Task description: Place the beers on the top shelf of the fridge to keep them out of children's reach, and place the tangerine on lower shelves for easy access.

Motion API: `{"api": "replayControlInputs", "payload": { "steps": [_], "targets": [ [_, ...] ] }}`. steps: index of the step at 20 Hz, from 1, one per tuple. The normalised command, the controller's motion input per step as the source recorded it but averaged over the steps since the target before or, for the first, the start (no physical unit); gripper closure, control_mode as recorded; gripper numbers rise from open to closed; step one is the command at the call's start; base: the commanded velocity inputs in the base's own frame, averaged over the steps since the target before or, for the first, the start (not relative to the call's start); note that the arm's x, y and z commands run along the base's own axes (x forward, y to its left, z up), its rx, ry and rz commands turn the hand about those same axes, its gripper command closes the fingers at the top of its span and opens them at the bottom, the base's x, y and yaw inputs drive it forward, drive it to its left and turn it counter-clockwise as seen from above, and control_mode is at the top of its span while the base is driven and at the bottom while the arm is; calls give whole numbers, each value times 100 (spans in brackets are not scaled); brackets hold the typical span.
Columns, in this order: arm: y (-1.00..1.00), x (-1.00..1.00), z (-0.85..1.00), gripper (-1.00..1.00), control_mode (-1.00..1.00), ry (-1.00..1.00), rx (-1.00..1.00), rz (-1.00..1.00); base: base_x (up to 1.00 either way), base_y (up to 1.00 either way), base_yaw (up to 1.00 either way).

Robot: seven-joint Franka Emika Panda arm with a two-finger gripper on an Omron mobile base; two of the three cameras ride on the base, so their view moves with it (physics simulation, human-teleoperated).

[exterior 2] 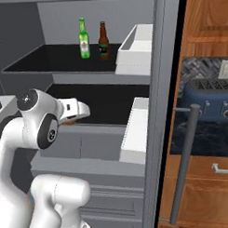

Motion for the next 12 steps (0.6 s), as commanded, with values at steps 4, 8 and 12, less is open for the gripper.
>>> {"api": "replayControlInputs", "payload": {
  "steps": [4, 8, 12],
  "targets": [
    [3, 72, -16, 100, -100, 4, 17, -12, 0, 0, 0],
    [0, 66, -22, 100, -100, 5, 17, -9, 0, 0, 0],
    [0, 61, -32, 100, -100, 11, 5, -5, 0, 0, 0]
  ]
}}
